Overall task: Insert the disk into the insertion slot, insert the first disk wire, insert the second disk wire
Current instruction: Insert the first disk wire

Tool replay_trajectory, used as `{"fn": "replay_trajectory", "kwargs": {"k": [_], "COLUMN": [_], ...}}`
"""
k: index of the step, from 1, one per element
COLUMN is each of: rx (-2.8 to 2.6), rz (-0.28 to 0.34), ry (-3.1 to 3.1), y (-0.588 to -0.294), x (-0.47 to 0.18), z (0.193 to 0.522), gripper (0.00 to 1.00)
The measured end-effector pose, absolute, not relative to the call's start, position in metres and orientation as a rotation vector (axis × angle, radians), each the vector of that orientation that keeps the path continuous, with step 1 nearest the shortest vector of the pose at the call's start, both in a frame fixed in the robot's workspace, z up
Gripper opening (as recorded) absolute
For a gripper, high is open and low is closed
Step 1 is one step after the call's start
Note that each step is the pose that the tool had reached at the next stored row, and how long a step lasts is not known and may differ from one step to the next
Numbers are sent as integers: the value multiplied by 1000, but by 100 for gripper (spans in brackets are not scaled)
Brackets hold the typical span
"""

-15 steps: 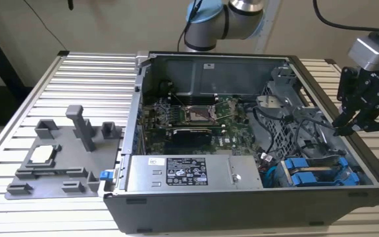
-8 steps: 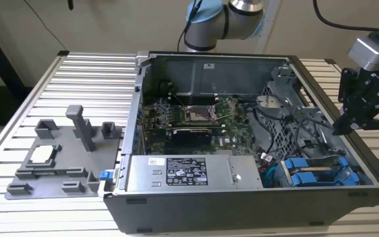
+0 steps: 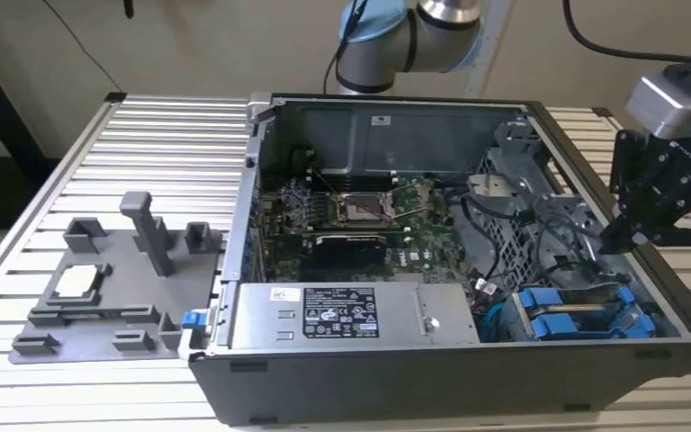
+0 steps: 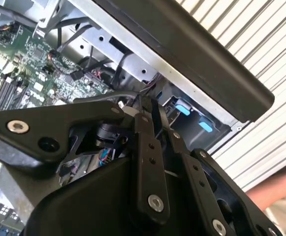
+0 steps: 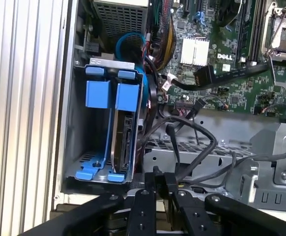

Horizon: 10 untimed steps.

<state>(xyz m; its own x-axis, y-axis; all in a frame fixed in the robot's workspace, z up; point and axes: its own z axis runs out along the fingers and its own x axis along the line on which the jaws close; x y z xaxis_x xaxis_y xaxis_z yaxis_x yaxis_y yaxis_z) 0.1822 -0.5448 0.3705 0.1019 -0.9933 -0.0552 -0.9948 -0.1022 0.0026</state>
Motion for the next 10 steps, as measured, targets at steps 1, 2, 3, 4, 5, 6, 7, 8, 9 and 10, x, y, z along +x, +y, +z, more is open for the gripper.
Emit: {"fn": "replay_trajectory", "kwargs": {"k": [1,2,3,4,5,6,7,8,9,10], "rx": [-2305,-2304,-2303,-2302,-2301,-2300,-2299,-2298,-2297,-2296], "rz": [66,64,63,61,59,58,56,54,51,48], "ry": [2080,2079,2078,2077,2076,2075,2074,2073,2072,2071], "y": [-547,-549,-551,-553,-556,-558,-561,-563,-566,-568], "x": [180,178,176,174,171,169,167,165,163,161], "z": [371,371,371,371,371,370,370,370,370,370], "gripper": [19,19,19,19,19,19,19,19,19,19]}}
